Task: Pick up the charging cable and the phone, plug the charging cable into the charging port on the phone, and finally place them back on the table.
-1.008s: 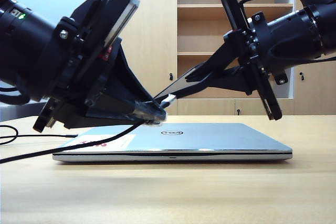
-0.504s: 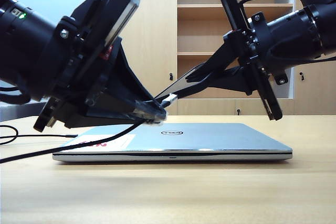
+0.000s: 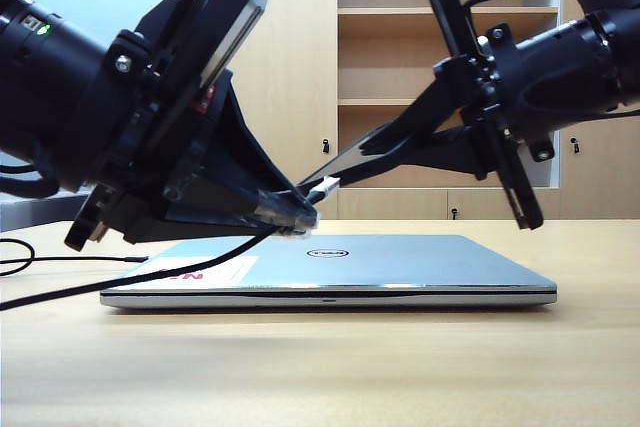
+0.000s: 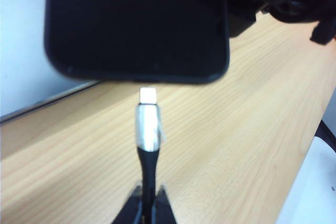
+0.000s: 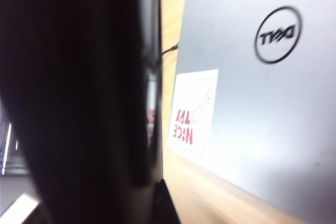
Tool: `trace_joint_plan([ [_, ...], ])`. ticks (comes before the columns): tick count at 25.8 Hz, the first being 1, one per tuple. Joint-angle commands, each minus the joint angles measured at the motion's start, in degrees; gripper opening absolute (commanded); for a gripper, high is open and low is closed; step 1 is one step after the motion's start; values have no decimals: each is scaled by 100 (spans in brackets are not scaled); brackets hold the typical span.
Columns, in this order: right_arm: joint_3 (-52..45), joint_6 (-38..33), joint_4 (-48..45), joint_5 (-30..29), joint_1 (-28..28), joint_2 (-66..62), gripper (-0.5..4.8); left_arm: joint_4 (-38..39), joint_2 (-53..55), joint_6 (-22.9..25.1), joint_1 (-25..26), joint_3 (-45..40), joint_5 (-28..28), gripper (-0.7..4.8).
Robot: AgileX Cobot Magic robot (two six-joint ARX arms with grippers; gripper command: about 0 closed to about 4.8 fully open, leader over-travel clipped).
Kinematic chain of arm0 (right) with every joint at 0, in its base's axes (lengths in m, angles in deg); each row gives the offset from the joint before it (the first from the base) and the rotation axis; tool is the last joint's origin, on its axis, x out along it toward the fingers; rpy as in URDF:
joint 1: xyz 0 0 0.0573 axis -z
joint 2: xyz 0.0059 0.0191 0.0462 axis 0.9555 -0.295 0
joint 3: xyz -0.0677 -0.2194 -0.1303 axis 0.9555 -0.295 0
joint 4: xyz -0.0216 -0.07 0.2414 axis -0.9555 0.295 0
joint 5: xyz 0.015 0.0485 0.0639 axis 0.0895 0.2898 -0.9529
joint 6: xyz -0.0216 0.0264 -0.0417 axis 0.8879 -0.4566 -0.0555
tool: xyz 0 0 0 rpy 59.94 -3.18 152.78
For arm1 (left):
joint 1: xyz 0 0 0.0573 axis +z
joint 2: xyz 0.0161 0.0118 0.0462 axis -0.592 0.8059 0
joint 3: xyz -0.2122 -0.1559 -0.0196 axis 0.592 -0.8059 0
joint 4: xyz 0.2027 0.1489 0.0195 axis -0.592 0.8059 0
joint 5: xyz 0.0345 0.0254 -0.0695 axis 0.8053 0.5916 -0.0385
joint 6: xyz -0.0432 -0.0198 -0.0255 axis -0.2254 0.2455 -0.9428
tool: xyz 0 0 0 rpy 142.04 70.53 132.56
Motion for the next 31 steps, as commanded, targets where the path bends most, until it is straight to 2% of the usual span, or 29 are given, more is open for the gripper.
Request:
trace_joint_plan([
  [1, 24, -33, -269, -188, 81, 52, -5, -92, -17, 4, 11, 35, 2, -6],
  [11, 24, -302, -269, -289, 81, 50, -5, -109, -17, 2, 11, 35, 0, -6],
  [31, 7, -57, -223, -245, 57, 48, -5, -109, -17, 2, 11, 35, 2, -6],
])
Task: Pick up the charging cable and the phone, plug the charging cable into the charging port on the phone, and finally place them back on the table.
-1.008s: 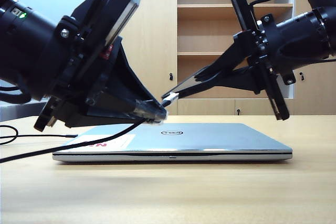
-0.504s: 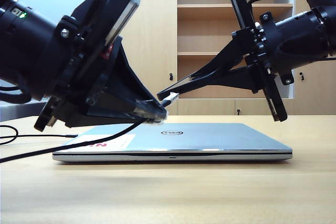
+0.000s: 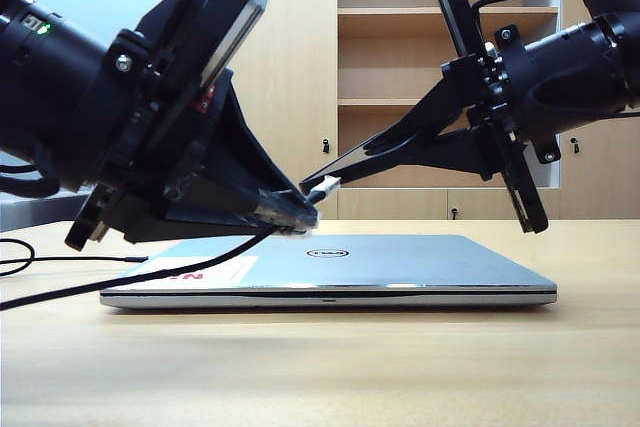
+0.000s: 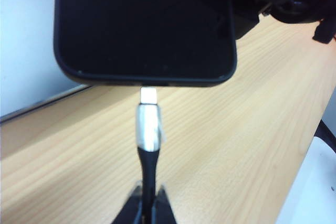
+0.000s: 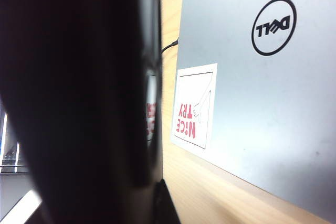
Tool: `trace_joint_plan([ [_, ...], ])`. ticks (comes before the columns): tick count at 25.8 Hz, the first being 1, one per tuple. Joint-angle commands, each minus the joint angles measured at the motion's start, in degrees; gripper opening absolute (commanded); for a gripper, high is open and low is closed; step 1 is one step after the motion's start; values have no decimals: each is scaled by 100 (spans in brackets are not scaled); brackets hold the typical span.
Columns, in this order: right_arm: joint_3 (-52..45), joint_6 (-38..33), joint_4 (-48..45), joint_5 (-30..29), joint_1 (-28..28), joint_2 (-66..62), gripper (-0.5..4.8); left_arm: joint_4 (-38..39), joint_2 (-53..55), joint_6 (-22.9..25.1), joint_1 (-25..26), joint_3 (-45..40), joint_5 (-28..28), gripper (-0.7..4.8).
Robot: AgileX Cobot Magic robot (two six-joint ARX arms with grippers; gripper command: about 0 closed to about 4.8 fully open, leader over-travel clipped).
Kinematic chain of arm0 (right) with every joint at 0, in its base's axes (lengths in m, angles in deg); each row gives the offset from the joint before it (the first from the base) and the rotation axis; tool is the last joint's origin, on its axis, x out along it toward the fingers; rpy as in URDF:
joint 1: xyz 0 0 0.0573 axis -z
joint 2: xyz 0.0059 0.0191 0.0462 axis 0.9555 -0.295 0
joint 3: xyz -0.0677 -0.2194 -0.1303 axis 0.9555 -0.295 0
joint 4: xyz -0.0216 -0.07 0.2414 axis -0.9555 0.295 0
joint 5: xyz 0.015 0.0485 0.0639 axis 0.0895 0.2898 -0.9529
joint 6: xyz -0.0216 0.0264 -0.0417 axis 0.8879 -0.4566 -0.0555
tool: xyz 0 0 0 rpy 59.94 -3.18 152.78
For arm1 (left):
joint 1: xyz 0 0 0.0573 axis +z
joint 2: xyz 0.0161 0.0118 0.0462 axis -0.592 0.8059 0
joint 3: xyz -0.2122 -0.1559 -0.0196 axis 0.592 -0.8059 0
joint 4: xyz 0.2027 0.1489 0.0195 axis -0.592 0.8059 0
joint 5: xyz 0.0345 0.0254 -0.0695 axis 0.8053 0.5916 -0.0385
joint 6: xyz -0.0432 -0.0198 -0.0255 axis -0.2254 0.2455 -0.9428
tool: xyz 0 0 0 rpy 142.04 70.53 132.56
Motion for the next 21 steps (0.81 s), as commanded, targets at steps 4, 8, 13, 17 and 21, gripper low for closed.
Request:
trace_joint_plan([
  [4, 26, 127, -243, -20, -9, 48, -5, -107, -17, 2, 11, 33, 4, -6],
  [8, 26, 127, -243, 20, -9, 48, -5, -107, -17, 2, 11, 33, 2, -6],
  [13, 26, 127, -245, 22, -13, 48, -5, -107, -17, 2, 11, 33, 2, -6],
  [17, 26, 125, -245, 22, -20, 48, -5, -107, -17, 2, 11, 33, 4, -6],
  [21, 28, 105, -243, 87, -44, 48, -5, -109, -17, 2, 11, 33, 4, -6],
])
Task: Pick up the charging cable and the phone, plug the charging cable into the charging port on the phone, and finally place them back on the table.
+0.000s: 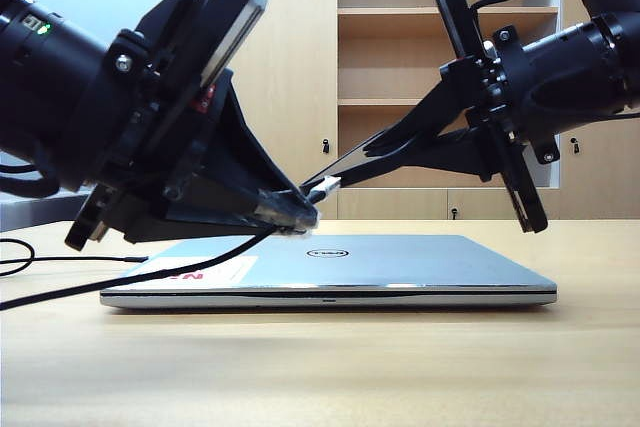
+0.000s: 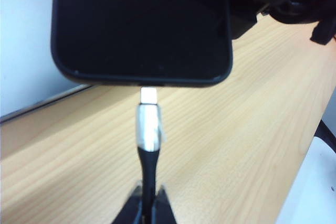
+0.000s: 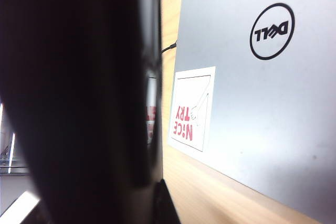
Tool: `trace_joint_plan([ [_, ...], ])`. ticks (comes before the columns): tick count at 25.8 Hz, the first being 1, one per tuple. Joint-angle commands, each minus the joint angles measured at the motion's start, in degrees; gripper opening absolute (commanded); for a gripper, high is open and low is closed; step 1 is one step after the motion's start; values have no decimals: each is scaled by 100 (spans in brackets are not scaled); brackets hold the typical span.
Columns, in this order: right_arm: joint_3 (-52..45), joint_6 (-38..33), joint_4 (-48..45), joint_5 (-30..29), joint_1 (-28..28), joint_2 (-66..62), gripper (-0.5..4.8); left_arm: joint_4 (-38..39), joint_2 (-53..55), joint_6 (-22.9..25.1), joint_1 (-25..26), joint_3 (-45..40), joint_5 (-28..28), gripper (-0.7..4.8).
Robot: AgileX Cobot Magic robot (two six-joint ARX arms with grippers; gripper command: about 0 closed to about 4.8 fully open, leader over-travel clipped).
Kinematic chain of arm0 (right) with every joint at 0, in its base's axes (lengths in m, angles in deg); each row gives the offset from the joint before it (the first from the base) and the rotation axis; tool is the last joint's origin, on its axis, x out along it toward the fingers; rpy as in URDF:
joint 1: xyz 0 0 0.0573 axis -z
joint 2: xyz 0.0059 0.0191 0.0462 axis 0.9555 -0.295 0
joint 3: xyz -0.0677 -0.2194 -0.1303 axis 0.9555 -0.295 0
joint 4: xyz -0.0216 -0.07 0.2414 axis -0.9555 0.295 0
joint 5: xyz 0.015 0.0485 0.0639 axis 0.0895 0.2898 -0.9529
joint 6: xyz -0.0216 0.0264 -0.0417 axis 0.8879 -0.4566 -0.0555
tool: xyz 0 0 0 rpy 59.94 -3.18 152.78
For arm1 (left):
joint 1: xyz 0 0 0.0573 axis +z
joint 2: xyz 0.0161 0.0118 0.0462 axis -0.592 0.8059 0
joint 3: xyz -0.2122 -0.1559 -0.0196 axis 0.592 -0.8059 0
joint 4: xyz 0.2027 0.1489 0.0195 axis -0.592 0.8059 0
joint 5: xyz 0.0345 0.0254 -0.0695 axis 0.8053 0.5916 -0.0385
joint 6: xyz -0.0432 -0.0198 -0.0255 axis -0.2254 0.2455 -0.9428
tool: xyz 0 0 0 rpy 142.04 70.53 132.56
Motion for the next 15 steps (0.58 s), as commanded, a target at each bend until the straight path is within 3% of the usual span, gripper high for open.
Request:
trace_joint_plan([
  [1, 28, -11, -247, -11, -9, 48, -5, -107, -17, 4, 11, 33, 2, -6],
  [15, 26, -28, -247, -63, -79, 35, -5, -109, -17, 2, 11, 33, 4, -6],
])
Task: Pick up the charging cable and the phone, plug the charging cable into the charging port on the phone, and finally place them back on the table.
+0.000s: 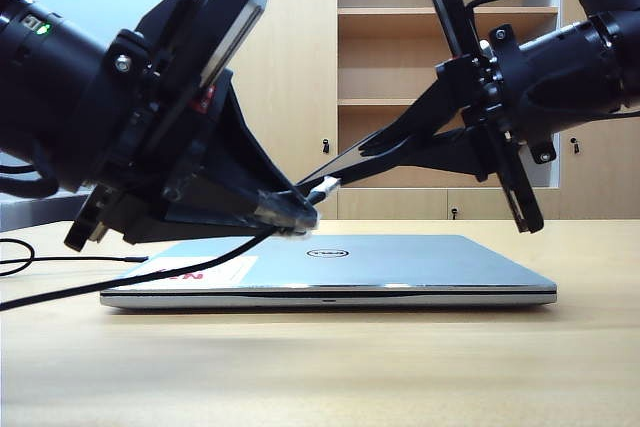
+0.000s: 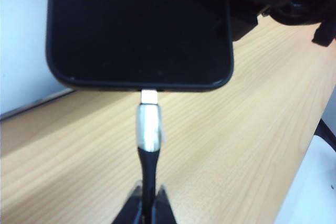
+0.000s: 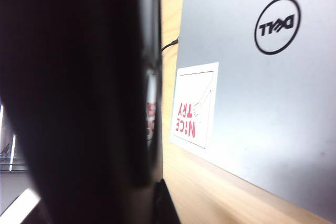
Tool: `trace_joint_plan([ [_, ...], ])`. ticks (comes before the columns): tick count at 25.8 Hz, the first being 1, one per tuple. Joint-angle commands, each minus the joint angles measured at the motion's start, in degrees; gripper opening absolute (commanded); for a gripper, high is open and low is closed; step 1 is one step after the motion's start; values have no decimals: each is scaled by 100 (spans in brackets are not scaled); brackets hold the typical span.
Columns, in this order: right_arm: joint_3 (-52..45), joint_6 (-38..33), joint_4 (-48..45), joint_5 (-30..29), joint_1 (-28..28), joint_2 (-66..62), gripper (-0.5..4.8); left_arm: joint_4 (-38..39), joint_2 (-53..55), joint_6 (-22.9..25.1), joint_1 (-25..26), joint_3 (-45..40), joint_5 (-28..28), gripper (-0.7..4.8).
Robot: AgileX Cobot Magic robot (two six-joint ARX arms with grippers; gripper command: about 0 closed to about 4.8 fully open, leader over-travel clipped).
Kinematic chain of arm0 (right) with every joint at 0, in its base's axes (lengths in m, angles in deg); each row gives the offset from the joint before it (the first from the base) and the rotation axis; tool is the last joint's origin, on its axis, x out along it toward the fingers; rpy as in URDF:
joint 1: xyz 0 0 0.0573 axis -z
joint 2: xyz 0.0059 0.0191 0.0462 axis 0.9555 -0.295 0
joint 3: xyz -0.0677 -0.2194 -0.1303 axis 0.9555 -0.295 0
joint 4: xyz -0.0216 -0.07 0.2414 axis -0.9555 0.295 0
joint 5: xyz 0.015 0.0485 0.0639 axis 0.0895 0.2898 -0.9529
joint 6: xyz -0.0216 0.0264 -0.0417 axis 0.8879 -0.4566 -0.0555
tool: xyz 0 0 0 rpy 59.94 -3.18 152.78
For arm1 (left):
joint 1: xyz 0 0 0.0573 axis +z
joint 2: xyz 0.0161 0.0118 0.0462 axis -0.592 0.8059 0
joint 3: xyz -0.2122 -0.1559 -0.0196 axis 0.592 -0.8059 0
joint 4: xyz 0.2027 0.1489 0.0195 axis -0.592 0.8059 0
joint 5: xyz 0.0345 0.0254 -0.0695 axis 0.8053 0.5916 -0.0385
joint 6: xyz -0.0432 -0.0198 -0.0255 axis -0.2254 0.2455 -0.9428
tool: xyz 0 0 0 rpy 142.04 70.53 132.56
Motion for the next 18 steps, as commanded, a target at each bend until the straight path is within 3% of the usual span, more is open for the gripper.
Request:
trace_joint_plan([
  [1, 28, -4, -240, -103, -4, 24, -6, -118, -17, 2, 11, 33, 2, -6],
  [18, 11, 282, -240, -697, 0, -105, -5, -297, -17, -122, 11, 33, 2, -6],
])
